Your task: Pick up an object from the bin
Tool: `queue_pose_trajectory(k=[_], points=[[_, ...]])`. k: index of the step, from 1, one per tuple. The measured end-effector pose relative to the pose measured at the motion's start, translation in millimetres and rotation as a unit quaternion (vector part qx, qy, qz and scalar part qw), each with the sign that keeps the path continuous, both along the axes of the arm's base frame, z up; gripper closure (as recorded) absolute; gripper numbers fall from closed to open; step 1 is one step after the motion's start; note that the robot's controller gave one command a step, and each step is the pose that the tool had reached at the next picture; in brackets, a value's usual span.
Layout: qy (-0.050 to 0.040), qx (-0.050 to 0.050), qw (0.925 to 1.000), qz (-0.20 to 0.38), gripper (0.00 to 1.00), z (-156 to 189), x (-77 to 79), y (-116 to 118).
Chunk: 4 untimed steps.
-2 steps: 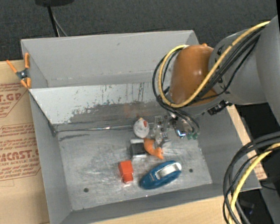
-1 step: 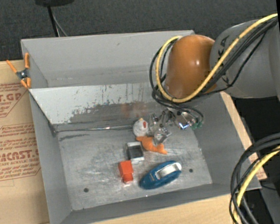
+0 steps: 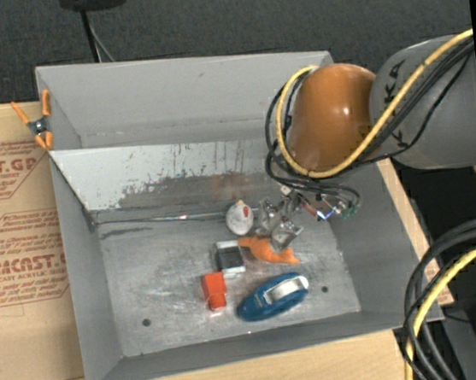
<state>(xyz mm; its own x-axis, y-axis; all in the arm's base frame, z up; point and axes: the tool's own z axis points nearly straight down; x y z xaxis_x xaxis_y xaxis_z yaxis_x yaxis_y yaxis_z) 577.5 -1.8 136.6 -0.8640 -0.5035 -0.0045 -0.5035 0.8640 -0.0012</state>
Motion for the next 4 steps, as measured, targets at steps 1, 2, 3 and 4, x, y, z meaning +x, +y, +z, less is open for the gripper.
queue_pose_trajectory(k=[1, 2, 3, 4], points=[[0.0007, 0.0, 0.9992, 0.04, 1.0, -42, 1.8, -1], [0.0003, 0.0, 0.9999, 0.015, 1.0, -46, -3.1, -3], [0.0012, 0.0, 0.9988, 0.049, 1.0, -25, -1.3, -6], [0.0016, 0.001, 1.0, -0.007, 1.0, 2, -0.5, -1]])
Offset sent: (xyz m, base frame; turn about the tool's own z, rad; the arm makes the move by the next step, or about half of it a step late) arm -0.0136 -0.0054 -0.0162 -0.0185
